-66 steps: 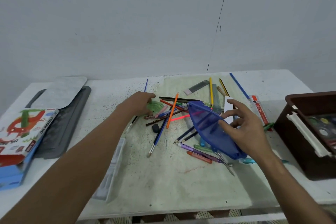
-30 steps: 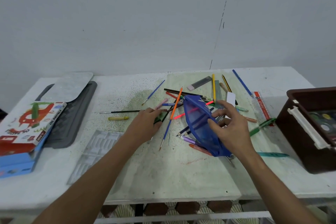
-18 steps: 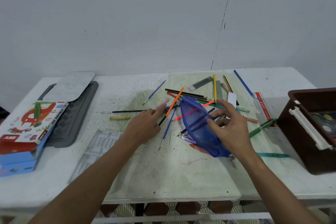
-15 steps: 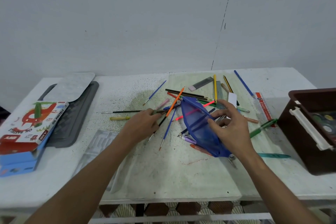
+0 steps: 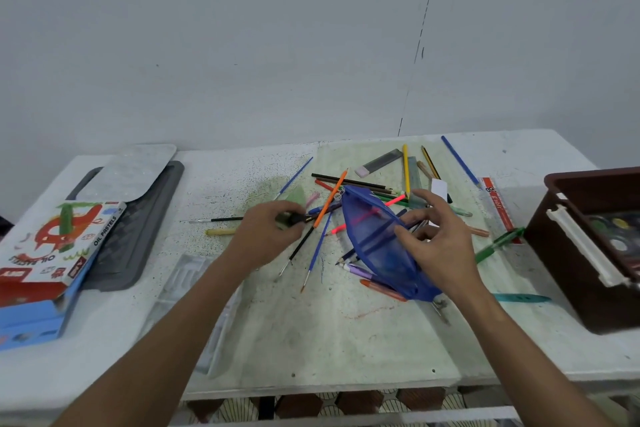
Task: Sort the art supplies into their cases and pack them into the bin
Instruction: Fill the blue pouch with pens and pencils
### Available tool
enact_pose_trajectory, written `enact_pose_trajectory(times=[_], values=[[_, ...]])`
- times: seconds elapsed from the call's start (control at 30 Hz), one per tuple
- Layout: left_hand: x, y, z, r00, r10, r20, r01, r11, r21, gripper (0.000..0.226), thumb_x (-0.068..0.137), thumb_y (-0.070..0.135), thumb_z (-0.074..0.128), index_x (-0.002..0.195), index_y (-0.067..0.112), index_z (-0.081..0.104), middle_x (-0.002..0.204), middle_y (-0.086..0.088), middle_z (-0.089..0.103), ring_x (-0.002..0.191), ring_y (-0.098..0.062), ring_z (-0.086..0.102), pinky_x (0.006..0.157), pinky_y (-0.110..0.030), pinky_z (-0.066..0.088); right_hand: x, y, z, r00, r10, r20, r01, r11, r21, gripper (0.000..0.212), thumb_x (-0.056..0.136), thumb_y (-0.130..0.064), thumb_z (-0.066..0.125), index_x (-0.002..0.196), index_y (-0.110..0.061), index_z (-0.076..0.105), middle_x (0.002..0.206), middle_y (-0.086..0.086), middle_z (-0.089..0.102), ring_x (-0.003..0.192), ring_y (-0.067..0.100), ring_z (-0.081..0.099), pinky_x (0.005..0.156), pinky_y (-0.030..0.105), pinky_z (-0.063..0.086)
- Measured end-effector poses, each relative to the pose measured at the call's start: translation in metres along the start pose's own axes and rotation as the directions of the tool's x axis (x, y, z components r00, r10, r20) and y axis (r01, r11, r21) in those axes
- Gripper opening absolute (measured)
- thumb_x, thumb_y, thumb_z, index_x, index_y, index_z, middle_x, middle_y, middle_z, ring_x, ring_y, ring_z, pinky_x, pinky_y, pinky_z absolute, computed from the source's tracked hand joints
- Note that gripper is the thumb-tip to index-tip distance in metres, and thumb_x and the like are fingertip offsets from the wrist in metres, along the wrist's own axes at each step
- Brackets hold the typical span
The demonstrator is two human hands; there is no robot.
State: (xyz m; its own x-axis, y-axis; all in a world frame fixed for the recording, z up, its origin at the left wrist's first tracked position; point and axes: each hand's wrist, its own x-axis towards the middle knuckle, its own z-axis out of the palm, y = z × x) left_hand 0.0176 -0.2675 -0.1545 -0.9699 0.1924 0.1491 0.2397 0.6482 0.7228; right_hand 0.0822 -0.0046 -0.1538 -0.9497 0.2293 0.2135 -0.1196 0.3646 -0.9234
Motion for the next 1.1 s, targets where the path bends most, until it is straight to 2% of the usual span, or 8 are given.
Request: enact_pose_trajectory(times=[0.13,0.27,0.5,0.6,0.73,0.8,0.93,1.1], values=[[0.002,0.066,0.011,0.999,-0.013,0.047,0.023,0.977,-0.211,0.013,0.078,0.019,0.069,0.088,0.027,0.072,0.080,0.012,0.072,0.070,-0.008,0.069,0.072,-0.026,0.057,-0.002,-0.005,-0.004,1.000,0.011,-0.029,-0.010,0.999,0.041,0.053,0.081,-0.005,0.071,0.127,-0.022,0.052,0.084,-0.001,0.067,0.056,0.009,0.057,0.060,0.017,0.051],[0.004,0.108,0.045,0.971,0.011,0.238,0.000,0.999,-0.045,0.025,0.078,0.023,0.067,0.103,0.021,0.069,0.087,0.013,0.066,0.074,-0.001,0.060,0.066,-0.012,0.044,-0.004,-0.008,-0.012,0.995,0.040,-0.093,-0.032,0.996,0.081,0.051,0.082,-0.007,0.071,0.125,-0.026,0.051,0.086,-0.003,0.067,0.061,0.013,0.060,0.058,0.022,0.054],[0.018,0.139,0.084,0.892,0.053,0.450,0.044,0.978,-0.202,0.081,0.080,0.034,0.069,0.147,0.028,0.024,0.138,-0.001,0.051,0.121,-0.017,0.053,0.097,-0.038,0.049,-0.011,-0.005,-0.049,0.978,0.077,-0.194,-0.051,0.989,0.135,0.051,0.085,-0.008,0.068,0.130,-0.021,0.050,0.094,0.003,0.066,0.071,0.018,0.066,0.058,0.028,0.057],[0.020,0.141,0.085,0.915,0.127,0.382,-0.063,0.982,-0.176,0.065,0.085,0.033,0.064,0.143,0.025,0.035,0.125,0.002,0.060,0.109,-0.014,0.061,0.096,-0.034,0.049,-0.017,-0.001,-0.066,0.958,0.073,-0.279,-0.043,0.993,0.112,0.050,0.084,-0.004,0.068,0.129,-0.021,0.051,0.092,0.006,0.065,0.067,0.019,0.064,0.061,0.031,0.056],[0.054,0.130,0.089,0.987,0.082,0.137,-0.069,0.993,-0.094,0.045,0.087,0.016,0.056,0.132,0.014,0.051,0.081,0.006,0.062,0.073,-0.012,0.061,0.066,-0.015,0.044,-0.030,0.004,-0.083,0.932,0.027,-0.362,-0.014,0.999,0.038,0.051,0.083,-0.003,0.069,0.123,-0.031,0.052,0.090,0.004,0.065,0.072,0.018,0.065,0.069,0.032,0.057],[0.082,0.120,0.098,0.987,0.063,0.145,-0.061,0.998,-0.019,0.046,0.086,0.013,0.055,0.132,0.012,0.050,0.088,-0.001,0.060,0.073,-0.015,0.057,0.055,-0.010,0.041,-0.035,0.007,-0.086,0.921,0.008,-0.389,-0.004,1.000,0.010,0.056,0.082,-0.004,0.069,0.116,-0.044,0.051,0.089,0.001,0.065,0.075,0.018,0.065,0.074,0.033,0.057],[0.141,0.101,0.126,0.977,0.072,0.200,-0.113,0.973,0.201,0.044,0.088,0.014,0.054,0.130,0.006,0.046,0.120,-0.014,0.058,0.106,-0.030,0.055,0.084,-0.033,0.047,-0.038,0.017,-0.083,0.921,0.012,-0.390,-0.030,0.999,-0.040,0.055,0.082,-0.007,0.070,0.117,-0.044,0.049,0.087,-0.007,0.066,0.076,0.011,0.066,0.072,0.030,0.057],[0.195,0.082,0.140,0.964,-0.026,0.263,-0.084,0.913,0.399,0.052,0.091,0.032,0.056,0.132,0.007,0.037,0.120,-0.019,0.055,0.107,-0.036,0.054,0.085,-0.045,0.049,-0.035,0.024,-0.081,0.919,0.012,-0.394,-0.039,0.997,-0.059,0.055,0.082,-0.005,0.070,0.122,-0.037,0.050,0.085,-0.011,0.065,0.075,0.009,0.066,0.070,0.028,0.056]])
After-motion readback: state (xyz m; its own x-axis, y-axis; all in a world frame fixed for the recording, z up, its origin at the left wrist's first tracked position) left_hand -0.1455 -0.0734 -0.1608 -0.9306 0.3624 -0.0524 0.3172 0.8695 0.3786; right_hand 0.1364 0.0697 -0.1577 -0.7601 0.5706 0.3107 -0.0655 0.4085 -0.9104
